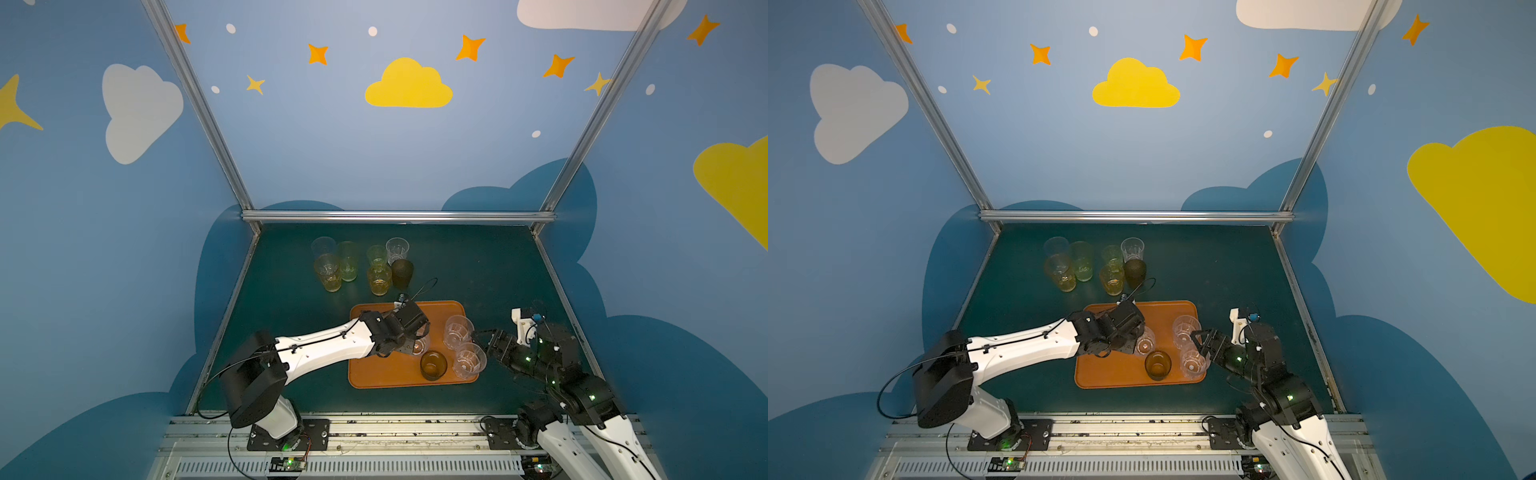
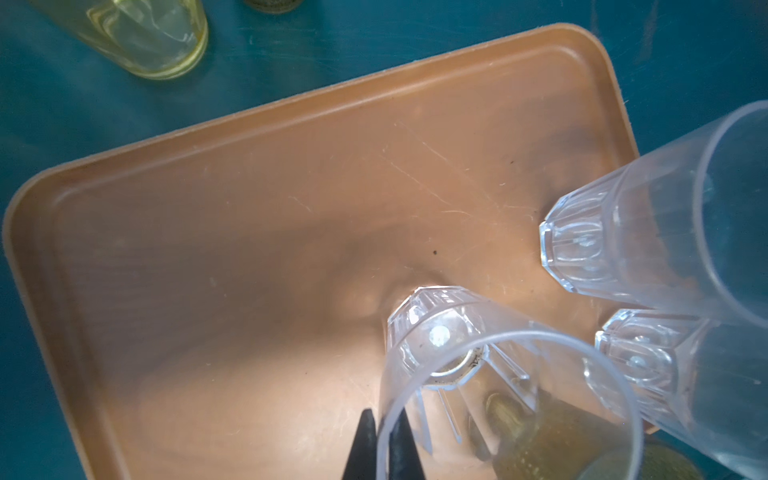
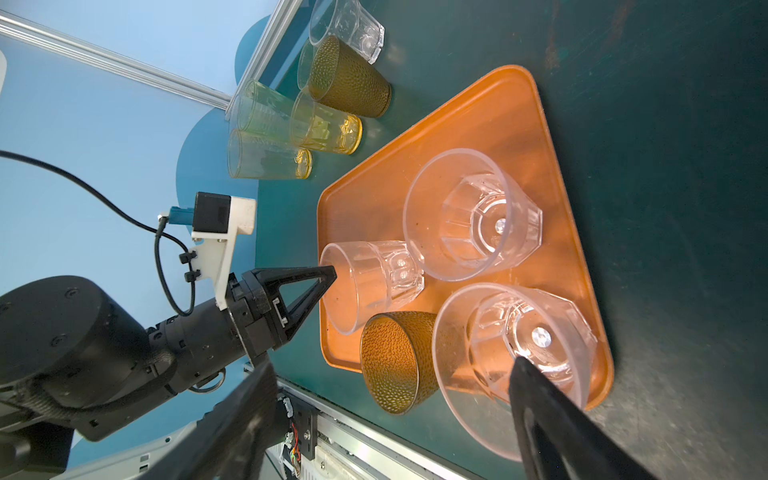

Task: Place the glasses into the tray
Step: 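Lower the clear glass onto the tray beside the other clear glasses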

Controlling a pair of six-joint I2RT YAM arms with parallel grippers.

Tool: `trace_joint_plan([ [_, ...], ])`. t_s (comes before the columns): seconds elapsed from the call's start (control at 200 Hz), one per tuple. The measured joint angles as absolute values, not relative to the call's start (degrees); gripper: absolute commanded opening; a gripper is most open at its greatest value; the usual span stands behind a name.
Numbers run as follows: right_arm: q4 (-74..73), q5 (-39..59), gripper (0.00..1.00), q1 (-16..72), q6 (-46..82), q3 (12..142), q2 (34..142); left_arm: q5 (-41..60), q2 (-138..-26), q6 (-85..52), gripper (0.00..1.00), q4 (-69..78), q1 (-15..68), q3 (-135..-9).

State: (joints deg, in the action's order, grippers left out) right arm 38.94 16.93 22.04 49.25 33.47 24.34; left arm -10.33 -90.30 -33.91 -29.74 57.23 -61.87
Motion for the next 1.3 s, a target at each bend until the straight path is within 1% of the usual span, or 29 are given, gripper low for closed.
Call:
trace_joint_plan([
  [1.001,39.55,15.33,0.86,22.04,49.23,32.56,24.34,-8.82,-97.58,-31.90,0.04,-29.91,57.91,-69.43],
  [1.071,39.77,15.20,0.86,22.04,49.23,32.51,24.34,-8.54,-97.95,-31.81,0.06,-29.95,57.93,-69.87],
  [1.197,39.79,15.03,0.86,22.04,49.23,32.51,24.34,-8.43,-98.50,-31.57,0.14,-30.20,57.95,-70.59],
  [1.297,39.81,15.00,0.86,22.04,49.23,32.51,24.34,-8.45,-98.94,-31.22,0.18,-30.68,57.95,-71.05],
])
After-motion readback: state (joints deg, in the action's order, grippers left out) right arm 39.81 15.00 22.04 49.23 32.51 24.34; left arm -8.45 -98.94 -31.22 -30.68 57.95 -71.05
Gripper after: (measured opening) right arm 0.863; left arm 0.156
